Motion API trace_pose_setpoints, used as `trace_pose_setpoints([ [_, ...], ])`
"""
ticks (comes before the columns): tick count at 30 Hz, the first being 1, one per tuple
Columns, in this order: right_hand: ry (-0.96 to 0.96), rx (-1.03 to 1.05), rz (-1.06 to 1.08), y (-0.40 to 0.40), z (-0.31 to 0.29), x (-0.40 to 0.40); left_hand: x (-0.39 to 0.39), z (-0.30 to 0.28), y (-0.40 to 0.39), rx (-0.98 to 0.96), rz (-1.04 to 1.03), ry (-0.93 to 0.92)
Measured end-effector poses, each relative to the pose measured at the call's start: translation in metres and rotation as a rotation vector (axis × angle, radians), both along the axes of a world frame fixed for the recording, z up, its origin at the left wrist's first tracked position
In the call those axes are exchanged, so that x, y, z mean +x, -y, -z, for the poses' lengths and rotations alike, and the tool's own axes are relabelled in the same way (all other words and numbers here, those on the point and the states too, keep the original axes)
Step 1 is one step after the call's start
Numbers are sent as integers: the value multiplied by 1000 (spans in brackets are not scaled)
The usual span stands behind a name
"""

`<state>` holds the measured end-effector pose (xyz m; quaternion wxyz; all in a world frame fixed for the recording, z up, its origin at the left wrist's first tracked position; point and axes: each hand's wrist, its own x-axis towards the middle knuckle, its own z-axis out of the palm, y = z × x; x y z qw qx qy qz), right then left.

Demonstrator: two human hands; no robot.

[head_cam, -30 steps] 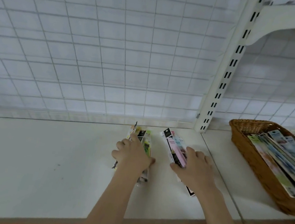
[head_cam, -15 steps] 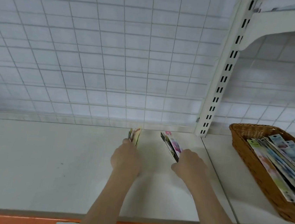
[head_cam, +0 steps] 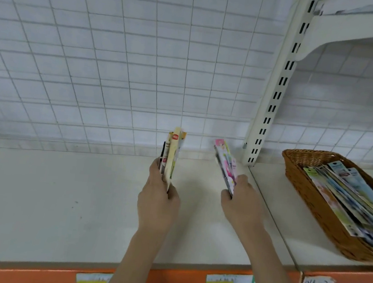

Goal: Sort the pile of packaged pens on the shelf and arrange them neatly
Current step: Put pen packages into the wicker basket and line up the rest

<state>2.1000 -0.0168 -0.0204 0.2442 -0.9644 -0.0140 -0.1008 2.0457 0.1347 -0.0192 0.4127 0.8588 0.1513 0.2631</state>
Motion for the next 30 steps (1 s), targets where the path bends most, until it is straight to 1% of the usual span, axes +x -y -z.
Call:
trace_pose_setpoints([
  [3, 125, 118, -24, -4, -11, -4, -4, -1, -7, -57, 27, 17],
  [6, 183, 208, -48, -4, -24, -8, -5, -1, -13, -122, 70, -9],
  [10, 177, 286, -35, 11, -46, -13, 0, -7, -14, -241, 126, -19],
  [13, 172, 433, 7, 34, -65, -18, 4, -16, -9, -318, 139, 44],
  [15, 200, 487, 41, 54, -75, -19, 6, -24, -3, -362, 135, 87],
  [18, 196, 492, 62, 83, -87, -14, 8, -36, 12, -411, 142, 134],
  [21, 100, 453, 31, 110, -98, -2, 9, -44, 36, -404, 155, 149],
  [23, 50, 425, 3, 129, -103, 6, 12, -46, 57, -433, 158, 151],
  [27, -16, 380, -46, 180, -107, 15, 15, -50, 111, -537, 156, 170],
  [30, -42, 363, -59, 227, -105, 22, 19, -54, 161, -549, 155, 179],
])
